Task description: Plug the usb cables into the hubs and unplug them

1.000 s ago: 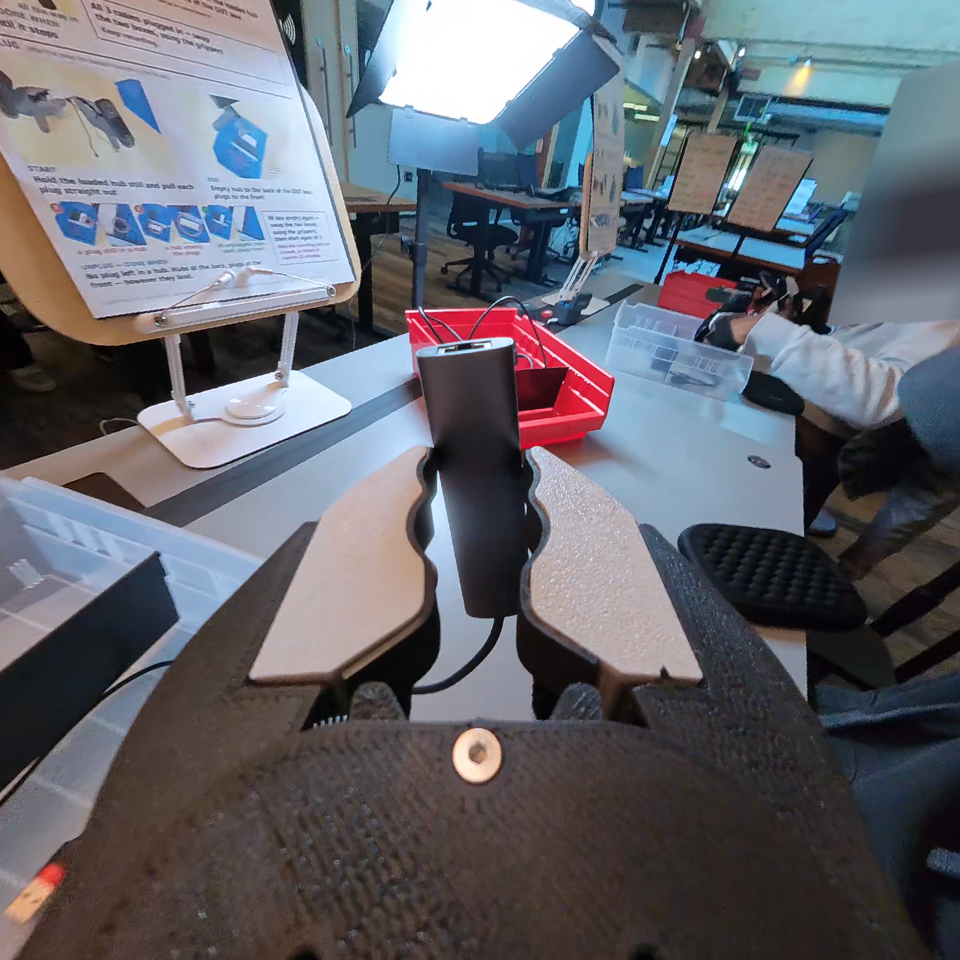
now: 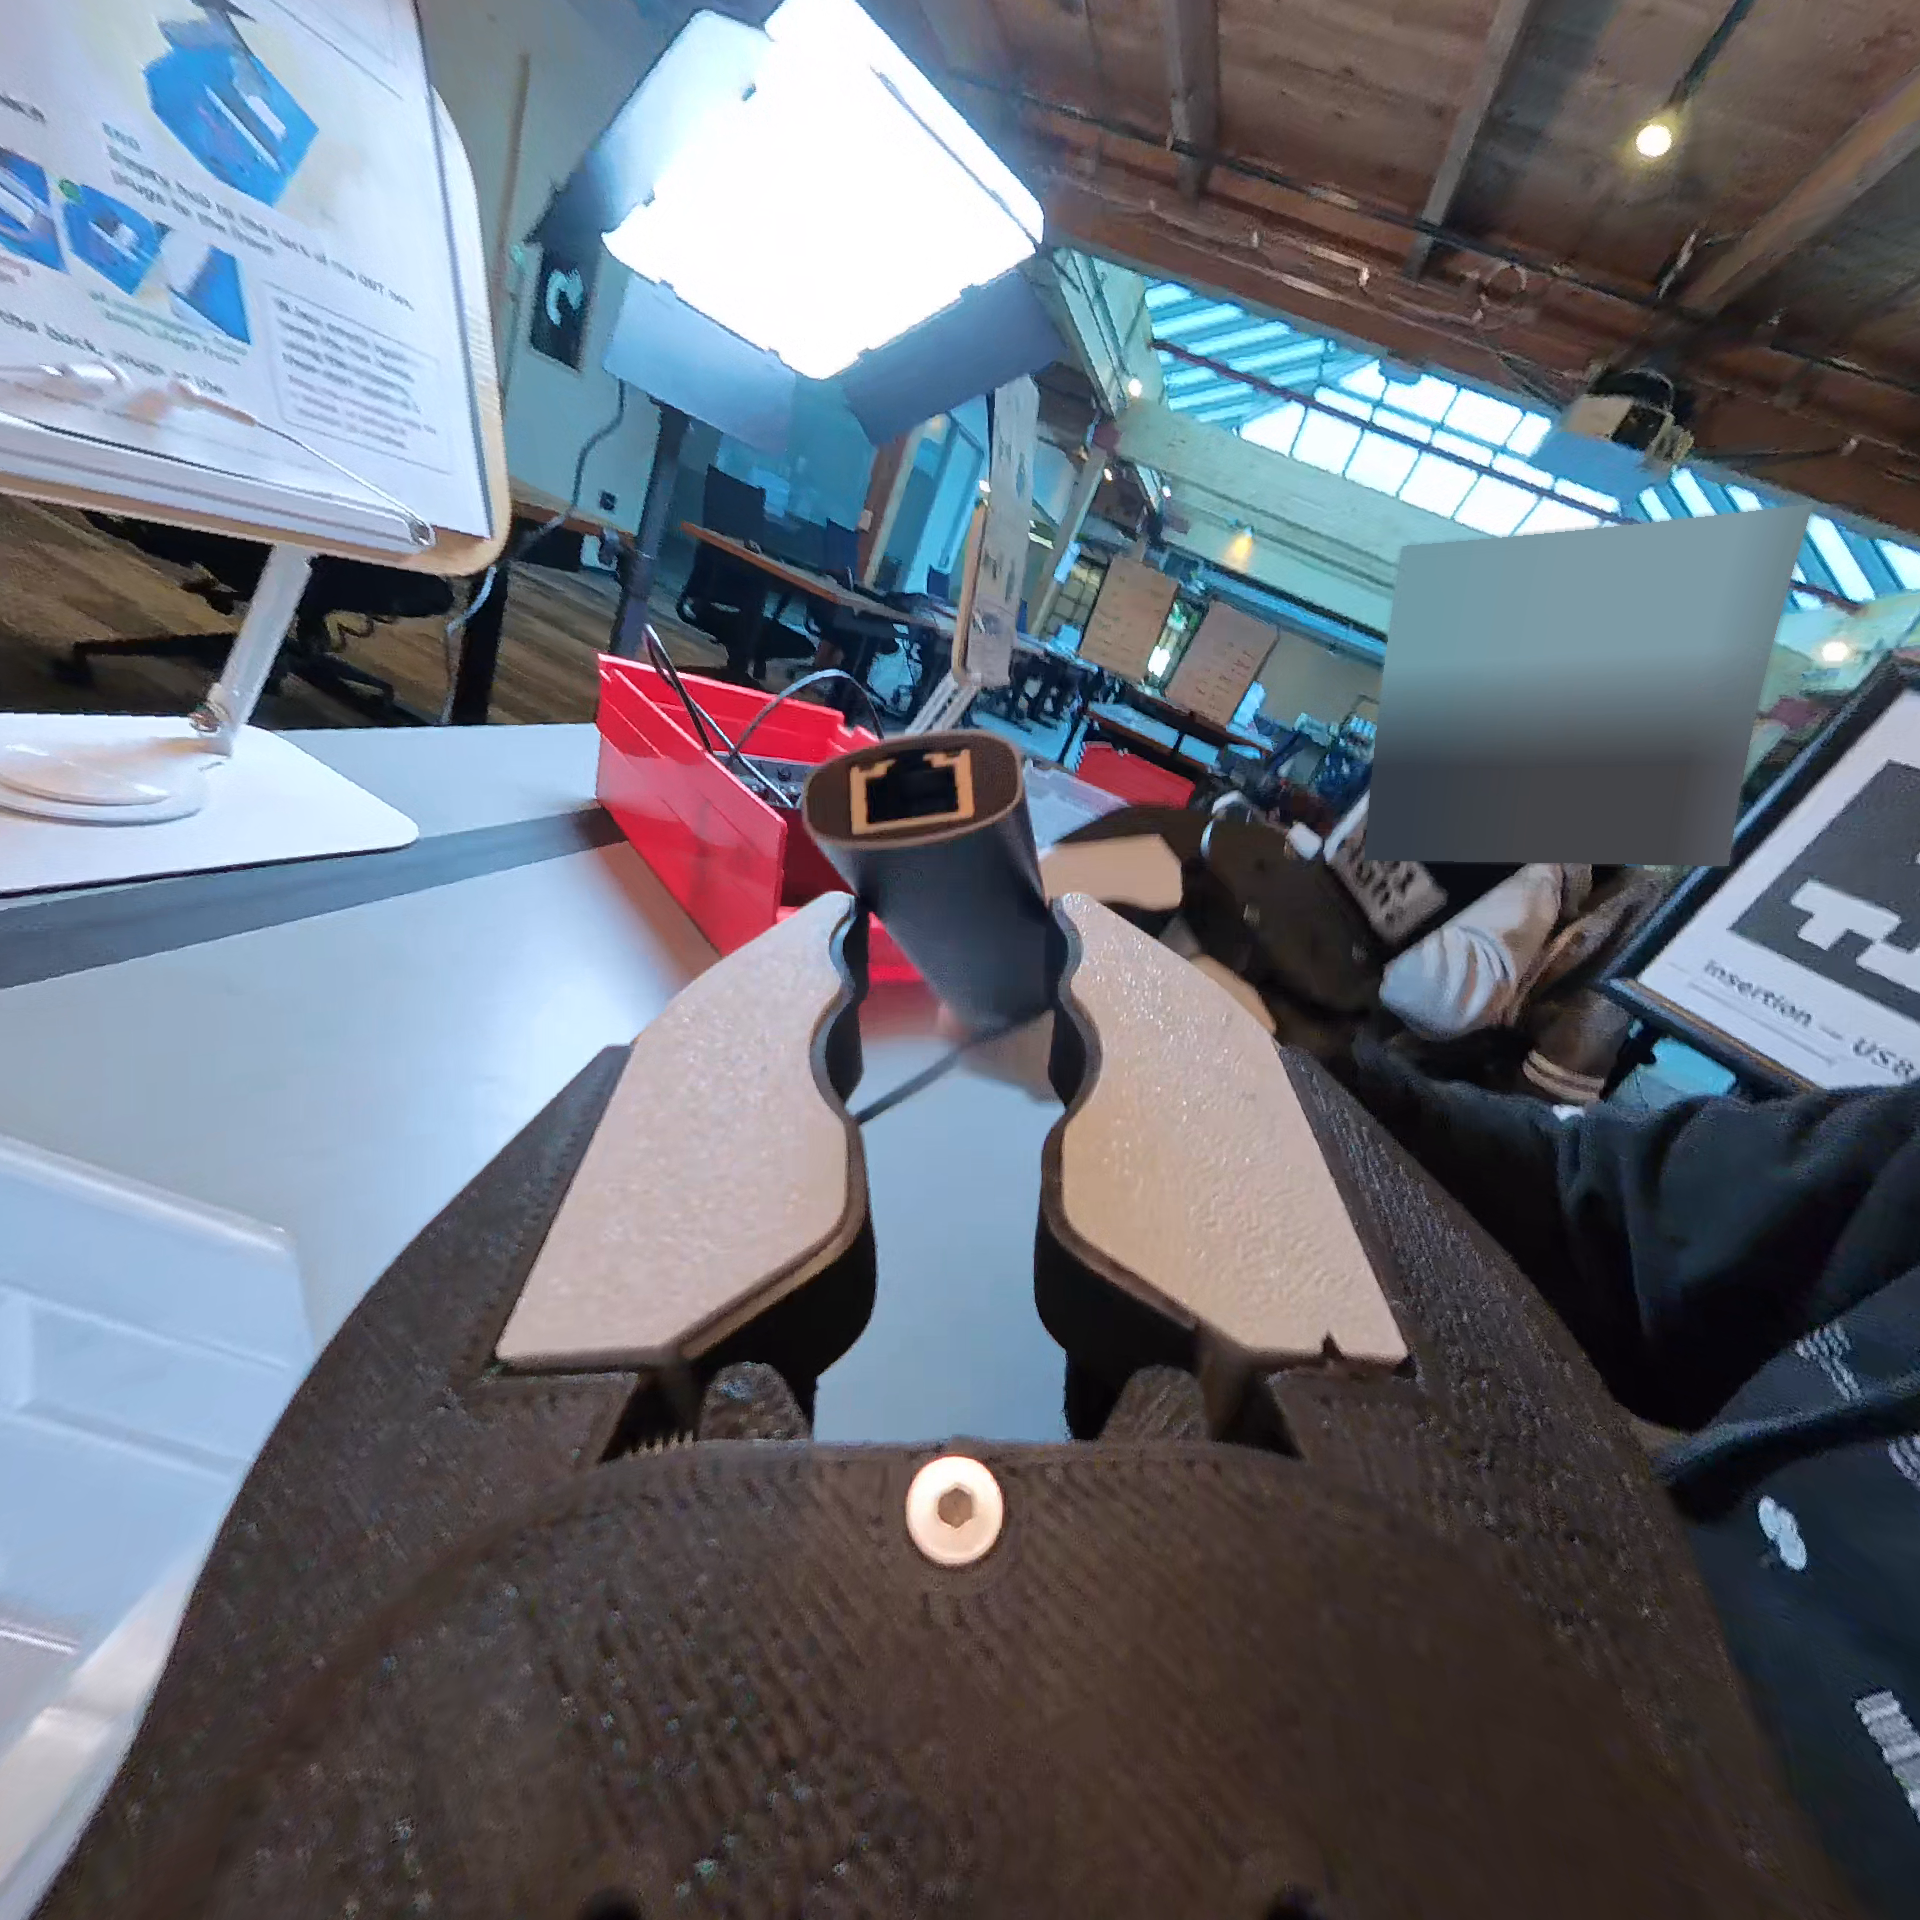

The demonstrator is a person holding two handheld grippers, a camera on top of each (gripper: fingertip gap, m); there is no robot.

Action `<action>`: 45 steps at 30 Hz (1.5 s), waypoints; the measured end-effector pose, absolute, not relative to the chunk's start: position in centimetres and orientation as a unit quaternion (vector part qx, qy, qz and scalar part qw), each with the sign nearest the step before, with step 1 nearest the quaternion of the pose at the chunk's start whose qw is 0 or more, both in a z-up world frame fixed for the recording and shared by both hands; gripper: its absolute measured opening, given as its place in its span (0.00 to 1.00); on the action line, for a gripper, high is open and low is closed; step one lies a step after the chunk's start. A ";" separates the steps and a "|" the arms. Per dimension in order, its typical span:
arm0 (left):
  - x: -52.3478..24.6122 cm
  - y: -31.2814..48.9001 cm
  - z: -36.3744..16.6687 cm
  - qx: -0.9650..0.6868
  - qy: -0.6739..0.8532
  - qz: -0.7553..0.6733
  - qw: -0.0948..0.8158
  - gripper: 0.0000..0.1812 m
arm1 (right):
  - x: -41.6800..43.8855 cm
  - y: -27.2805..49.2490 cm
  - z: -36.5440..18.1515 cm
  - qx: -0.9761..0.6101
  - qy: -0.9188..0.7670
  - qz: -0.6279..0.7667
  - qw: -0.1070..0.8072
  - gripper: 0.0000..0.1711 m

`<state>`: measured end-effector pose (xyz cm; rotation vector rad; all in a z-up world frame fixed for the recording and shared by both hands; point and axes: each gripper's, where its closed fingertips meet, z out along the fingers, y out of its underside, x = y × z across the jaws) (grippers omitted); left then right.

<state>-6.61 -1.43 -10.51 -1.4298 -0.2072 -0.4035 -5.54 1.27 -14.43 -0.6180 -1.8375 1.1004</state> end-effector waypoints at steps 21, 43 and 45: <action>-2.7 1.7 -20.1 -0.816 0.105 -0.042 0.567 0.10 | -3.2 4.0 -15.2 -0.217 -0.762 0.519 0.321 0.17; -5.6 -0.1 -13.5 -0.698 0.021 -0.014 0.716 0.10 | -1.3 1.8 -17.6 -0.208 -0.807 0.485 0.266 0.17; -3.9 -0.4 -12.2 -0.665 0.054 -0.040 0.744 0.10 | -2.3 -0.3 -17.3 -0.225 -0.756 0.563 0.246 0.27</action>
